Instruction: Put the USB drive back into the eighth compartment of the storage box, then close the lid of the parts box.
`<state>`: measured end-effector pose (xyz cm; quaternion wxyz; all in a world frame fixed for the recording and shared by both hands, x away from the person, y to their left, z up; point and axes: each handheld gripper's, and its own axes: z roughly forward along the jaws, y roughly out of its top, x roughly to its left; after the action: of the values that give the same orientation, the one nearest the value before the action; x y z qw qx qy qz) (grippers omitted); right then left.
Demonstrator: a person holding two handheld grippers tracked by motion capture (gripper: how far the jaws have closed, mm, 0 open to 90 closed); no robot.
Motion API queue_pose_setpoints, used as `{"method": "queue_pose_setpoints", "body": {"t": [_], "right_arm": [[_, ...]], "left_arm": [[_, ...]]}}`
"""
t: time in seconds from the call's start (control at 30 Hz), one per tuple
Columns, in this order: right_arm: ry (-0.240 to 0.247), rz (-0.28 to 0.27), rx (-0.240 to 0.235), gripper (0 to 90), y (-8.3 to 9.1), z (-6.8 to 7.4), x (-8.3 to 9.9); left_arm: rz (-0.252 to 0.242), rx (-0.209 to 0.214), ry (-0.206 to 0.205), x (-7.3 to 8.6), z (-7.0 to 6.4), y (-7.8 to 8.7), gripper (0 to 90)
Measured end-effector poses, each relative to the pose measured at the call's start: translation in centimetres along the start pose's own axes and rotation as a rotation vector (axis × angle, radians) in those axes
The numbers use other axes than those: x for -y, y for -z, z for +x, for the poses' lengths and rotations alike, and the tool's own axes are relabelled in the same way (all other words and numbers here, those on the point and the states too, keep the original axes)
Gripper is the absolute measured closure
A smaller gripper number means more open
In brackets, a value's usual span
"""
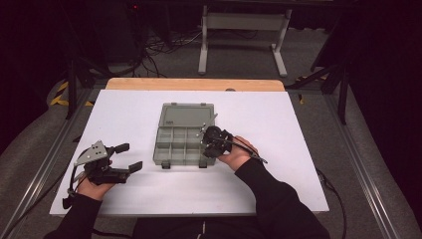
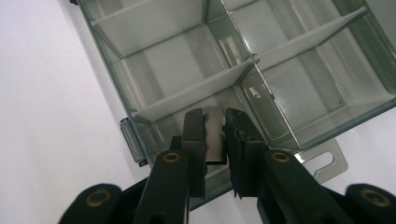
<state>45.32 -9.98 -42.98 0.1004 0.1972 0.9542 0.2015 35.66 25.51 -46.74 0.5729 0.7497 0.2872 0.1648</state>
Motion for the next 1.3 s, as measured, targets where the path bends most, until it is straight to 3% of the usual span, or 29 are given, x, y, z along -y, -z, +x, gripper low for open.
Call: {"method": "queue_pose_setpoints", "body": {"t": [0.13, 0.27, 0.4, 0.5, 0.57, 0.8, 1.03, 1.3], "right_arm": [[0.003, -0.031, 0.000, 74.3, 0.6, -0.1, 0.1], [-0.008, -0.046, 0.015, 79.6, 1.6, -0.3, 0.4], [-0.014, -0.074, 0.034, 88.4, 2.9, -0.7, 0.8], [-0.029, -0.104, 0.052, 90.0, 3.9, -1.3, 1.2], [-0.041, -0.120, 0.066, 90.0, 4.6, -1.7, 1.5], [-0.064, -0.159, 0.069, 90.0, 6.0, -3.1, 2.3], [-0.064, -0.177, 0.073, 90.0, 6.0, -4.2, 2.4], [-0.008, -0.199, 0.092, 90.0, 5.7, -5.8, 2.1]], "left_arm": [[-0.006, 0.034, 0.006, -0.1, 0.2, -0.2, 8.0], [0.009, 0.053, -0.002, -0.6, 0.4, -0.5, 2.8], [0.048, 0.044, -0.003, -1.3, 0.7, -0.5, 1.4], [0.067, 0.028, -0.020, -2.0, 0.9, -0.5, 3.3], [0.077, 0.040, -0.039, -2.5, 1.0, -0.5, 4.3], [0.147, 0.027, -0.048, -4.0, 1.6, -1.1, 23.0], [0.215, 0.011, -0.055, -6.1, 2.7, -2.0, 42.8], [0.329, -0.043, -0.070, -7.8, 4.1, -4.0, 74.0]]}}
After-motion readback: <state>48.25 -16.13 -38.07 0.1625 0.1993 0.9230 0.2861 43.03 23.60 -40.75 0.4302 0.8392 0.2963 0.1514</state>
